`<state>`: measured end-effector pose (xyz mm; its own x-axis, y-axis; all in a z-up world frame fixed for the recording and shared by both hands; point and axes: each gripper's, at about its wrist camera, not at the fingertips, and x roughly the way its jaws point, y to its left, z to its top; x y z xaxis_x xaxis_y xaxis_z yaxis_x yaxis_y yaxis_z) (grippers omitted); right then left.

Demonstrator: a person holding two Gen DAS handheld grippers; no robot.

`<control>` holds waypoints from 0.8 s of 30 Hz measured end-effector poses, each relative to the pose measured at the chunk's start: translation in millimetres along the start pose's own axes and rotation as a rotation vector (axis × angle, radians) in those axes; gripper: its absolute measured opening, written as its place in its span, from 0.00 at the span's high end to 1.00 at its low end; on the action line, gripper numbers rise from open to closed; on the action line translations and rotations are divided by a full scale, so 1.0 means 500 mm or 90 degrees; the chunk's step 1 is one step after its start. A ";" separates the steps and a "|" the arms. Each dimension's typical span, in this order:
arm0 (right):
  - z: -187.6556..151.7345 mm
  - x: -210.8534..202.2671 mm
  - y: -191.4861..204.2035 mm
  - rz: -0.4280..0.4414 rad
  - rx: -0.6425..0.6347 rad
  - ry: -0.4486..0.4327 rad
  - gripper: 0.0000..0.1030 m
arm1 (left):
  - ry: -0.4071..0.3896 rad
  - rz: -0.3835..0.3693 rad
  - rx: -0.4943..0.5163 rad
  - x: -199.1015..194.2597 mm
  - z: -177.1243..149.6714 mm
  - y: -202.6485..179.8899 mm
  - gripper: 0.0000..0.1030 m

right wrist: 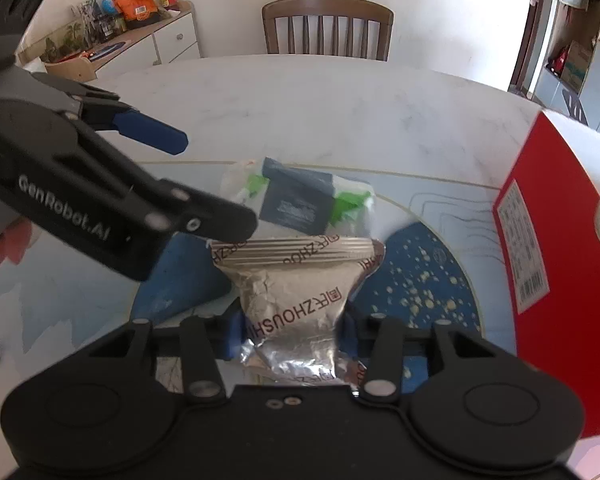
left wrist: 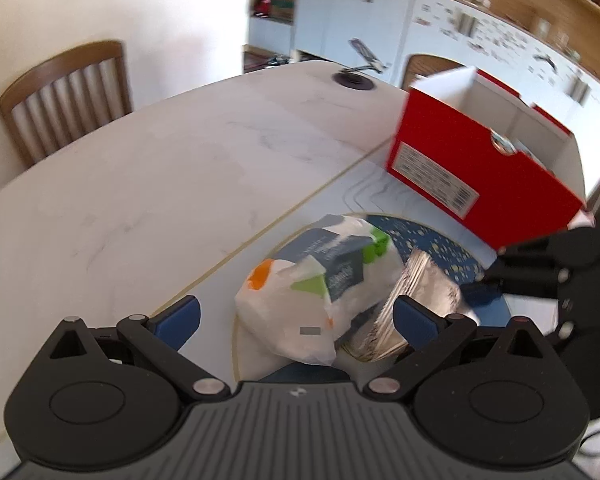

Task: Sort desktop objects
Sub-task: 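Grasp the silver foil bag with the right gripper while the left gripper grasps the white-green wipes bag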

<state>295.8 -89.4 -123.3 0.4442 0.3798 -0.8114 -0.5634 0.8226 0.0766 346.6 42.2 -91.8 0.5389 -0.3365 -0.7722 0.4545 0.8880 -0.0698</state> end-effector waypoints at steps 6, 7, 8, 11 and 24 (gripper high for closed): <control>-0.035 -0.031 -0.035 0.010 0.001 0.017 0.56 | -0.004 -0.038 0.072 0.022 0.007 -0.007 0.00; -0.042 -0.037 -0.041 0.012 0.002 0.020 0.56 | -0.004 -0.044 0.083 0.028 0.010 -0.007 0.00; -0.048 -0.043 -0.046 0.011 0.002 0.024 0.56 | -0.005 -0.046 0.093 0.034 0.012 -0.006 0.00; -0.063 -0.059 -0.058 0.014 0.008 0.030 0.56 | 0.002 -0.063 0.124 0.060 0.024 -0.002 0.00; -0.087 -0.075 -0.070 0.014 0.036 0.048 0.56 | 0.053 -0.126 0.253 0.153 0.035 -0.005 0.00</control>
<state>268.6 -151.2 -120.9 0.3777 0.3673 -0.8500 -0.5309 0.8380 0.1262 399.0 8.9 -139.8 0.3633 -0.4471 -0.8174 0.7890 0.6142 0.0148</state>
